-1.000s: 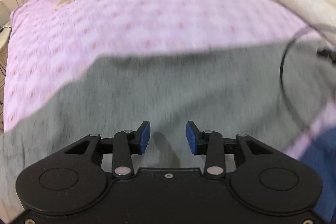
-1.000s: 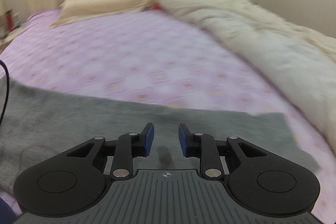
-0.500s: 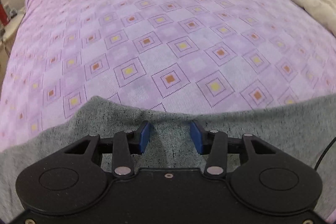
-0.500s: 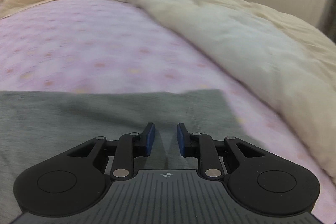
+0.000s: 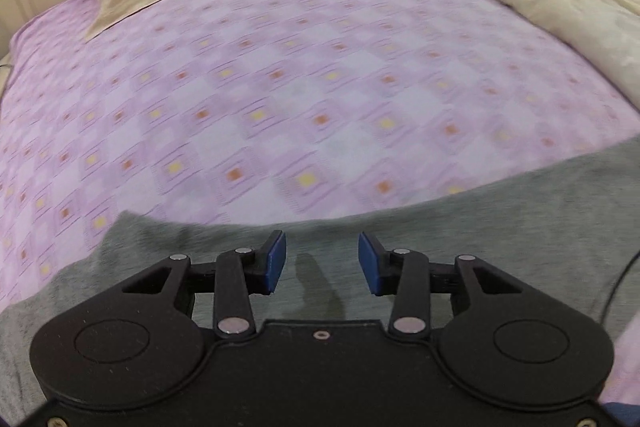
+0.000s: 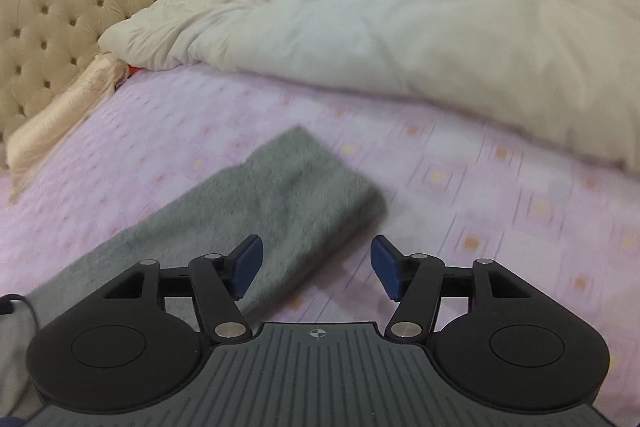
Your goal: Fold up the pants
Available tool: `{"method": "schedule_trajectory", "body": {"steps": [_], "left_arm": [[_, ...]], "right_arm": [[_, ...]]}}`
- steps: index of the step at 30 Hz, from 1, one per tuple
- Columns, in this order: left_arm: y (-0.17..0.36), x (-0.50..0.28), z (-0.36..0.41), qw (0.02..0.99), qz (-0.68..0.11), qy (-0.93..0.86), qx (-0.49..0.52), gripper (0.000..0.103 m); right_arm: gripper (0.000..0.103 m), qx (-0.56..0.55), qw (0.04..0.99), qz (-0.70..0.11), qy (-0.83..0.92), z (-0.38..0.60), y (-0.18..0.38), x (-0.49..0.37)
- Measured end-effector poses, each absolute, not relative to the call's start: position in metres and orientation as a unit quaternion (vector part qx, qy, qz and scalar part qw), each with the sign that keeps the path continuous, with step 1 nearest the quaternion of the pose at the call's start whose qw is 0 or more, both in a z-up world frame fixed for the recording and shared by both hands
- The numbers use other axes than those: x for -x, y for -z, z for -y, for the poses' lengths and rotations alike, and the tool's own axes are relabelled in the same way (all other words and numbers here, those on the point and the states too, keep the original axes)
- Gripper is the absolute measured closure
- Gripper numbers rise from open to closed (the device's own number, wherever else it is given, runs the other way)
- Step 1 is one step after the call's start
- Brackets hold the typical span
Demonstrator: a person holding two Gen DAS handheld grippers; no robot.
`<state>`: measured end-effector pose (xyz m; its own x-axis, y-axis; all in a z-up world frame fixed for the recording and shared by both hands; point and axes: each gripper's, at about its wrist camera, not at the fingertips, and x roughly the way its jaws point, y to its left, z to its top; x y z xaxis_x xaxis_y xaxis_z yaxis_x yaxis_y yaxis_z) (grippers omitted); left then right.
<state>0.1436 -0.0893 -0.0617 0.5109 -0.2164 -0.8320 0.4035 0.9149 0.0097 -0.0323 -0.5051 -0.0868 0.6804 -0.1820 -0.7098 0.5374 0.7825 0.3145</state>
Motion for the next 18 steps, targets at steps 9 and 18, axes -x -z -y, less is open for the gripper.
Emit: {"method": "schedule_trajectory", "body": {"steps": [9, 18], "left_arm": [[0.054, -0.134, 0.128, 0.85, -0.463, 0.223, -0.115, 0.053], [0.058, -0.13, 0.181, 0.826, -0.469, 0.273, -0.153, 0.053]], "right_arm": [[0.041, -0.358, 0.863, -0.3, 0.195, 0.523, 0.113, 0.01], [0.09, -0.326, 0.896, -0.256, 0.157, 0.517, 0.085, 0.006]]}}
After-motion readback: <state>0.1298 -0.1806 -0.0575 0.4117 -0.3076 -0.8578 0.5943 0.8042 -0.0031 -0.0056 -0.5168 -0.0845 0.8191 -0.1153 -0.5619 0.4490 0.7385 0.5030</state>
